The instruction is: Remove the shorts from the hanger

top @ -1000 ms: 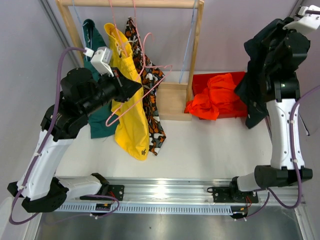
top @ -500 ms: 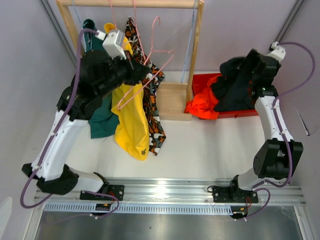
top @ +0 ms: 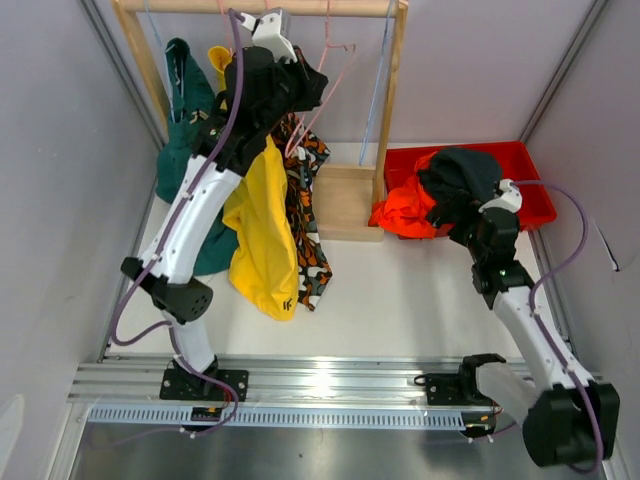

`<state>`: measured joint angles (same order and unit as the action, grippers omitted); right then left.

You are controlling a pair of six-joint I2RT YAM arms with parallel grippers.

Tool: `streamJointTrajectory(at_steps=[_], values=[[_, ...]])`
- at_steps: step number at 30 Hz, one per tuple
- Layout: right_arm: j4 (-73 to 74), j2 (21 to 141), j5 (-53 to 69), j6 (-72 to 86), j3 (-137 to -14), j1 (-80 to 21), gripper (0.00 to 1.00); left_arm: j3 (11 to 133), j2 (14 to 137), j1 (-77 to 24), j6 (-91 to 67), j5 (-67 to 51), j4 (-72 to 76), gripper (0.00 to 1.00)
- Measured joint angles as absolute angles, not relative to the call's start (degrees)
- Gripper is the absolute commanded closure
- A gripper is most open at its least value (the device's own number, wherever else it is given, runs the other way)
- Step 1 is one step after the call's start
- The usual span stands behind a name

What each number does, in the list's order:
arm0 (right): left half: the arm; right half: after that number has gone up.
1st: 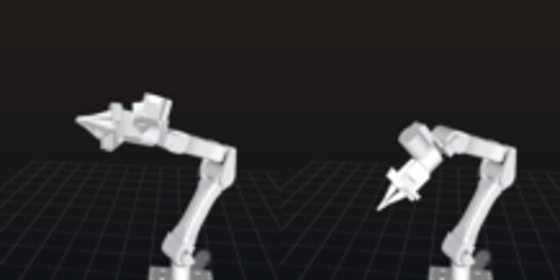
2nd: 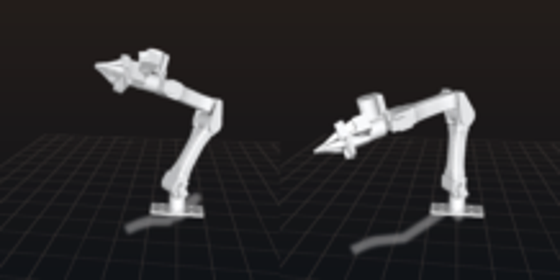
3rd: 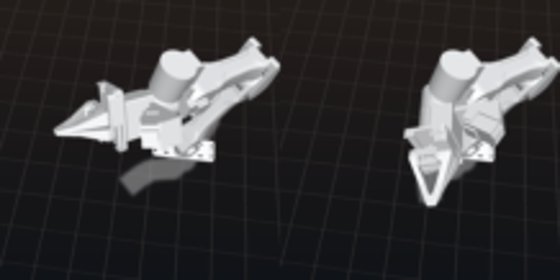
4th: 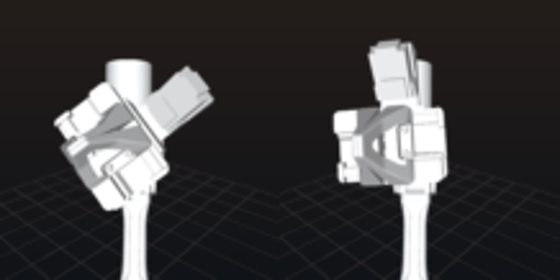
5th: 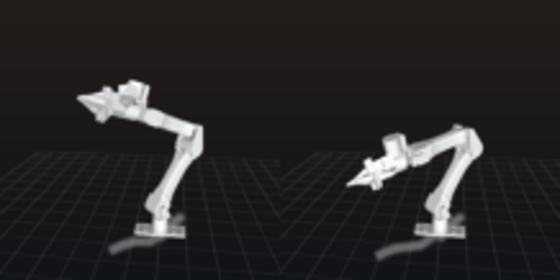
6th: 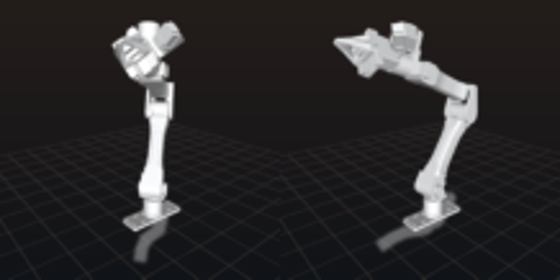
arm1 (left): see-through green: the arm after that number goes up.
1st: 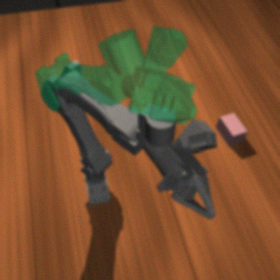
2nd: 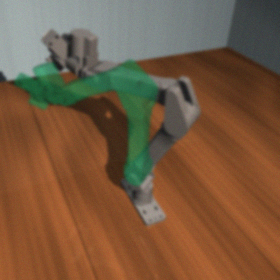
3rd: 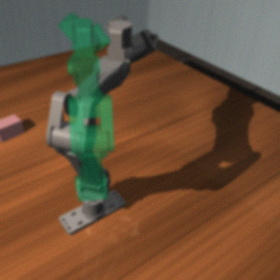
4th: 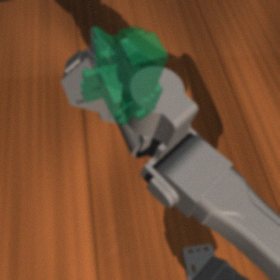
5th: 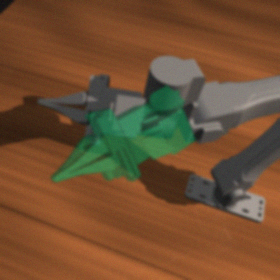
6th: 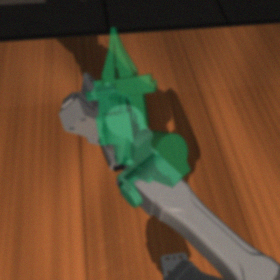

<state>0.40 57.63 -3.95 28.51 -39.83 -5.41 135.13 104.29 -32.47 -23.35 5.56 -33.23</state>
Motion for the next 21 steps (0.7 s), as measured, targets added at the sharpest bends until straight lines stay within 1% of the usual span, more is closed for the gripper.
streamJointTrajectory(at_steps=[2, 5, 8, 11, 12, 14, 15, 16, 17, 18, 21], values=[[0.45, 52.84, -4.12, 28.51, -38.68, -9.39, 0.0, 135.28, 106.61, -31.59, -23.97, 5.21, -30.74, 1.0], [1.52, 48.99, -5.61, 28.49, -38.37, -15.81, 0.01, 137.4, 111.24, -30.81, -24.69, 4.99, -27.38, 1.0], [3.03, 47.4, -7.31, 28.49, -38.28, -21.06, 0.01, 139.0, 114.67, -30.65, -25.89, 3.9, -25.15, 1.0], [4.1, 46.78, -9.21, 28.49, -38.26, -24.05, 0.01, 139.09, 115.96, -30.68, -27.14, 2.55, -24.25, 1.0], [4.29, 46.76, -9.69, 28.47, -38.26, -24.47, 0.01, 139.09, 116.03, -30.68, -27.57, 2.17, -24.21, 0.96], [4.67, 46.89, -10.44, 28.47, -38.26, -25.06, 0.01, 138.63, 115.81, -30.65, -28.23, 0.97, -23.7, 0.83], [4.69, 47.07, -10.79, 28.47, -38.26, -25.17, 0.01, 138.3, 115.66, -30.63, -28.45, 0.36, -23.35, 0.66], [4.67, 47.33, -11.11, 28.47, -38.26, -25.21, 0.01, 137.64, 115.37, -30.61, -28.49, -0.6, -22.87, 0.56], [4.67, 47.57, -11.22, 28.47, -38.26, -25.32, 0.01, 136.86, 114.98, -30.61, -28.8, -1.32, -22.74, 0.49], [4.69, 47.92, -11.38, 28.47, -38.26, -25.36, 0.01, 136.11, 114.52, -30.61, -29.1, -1.98, -22.92, 0.38], [4.54, 48.45, -11.75, 28.49, -37.91, -25.78, 0.01, 134.58, 112.86, -30.61, -29.41, -3.29, -24.73, 0.28]])
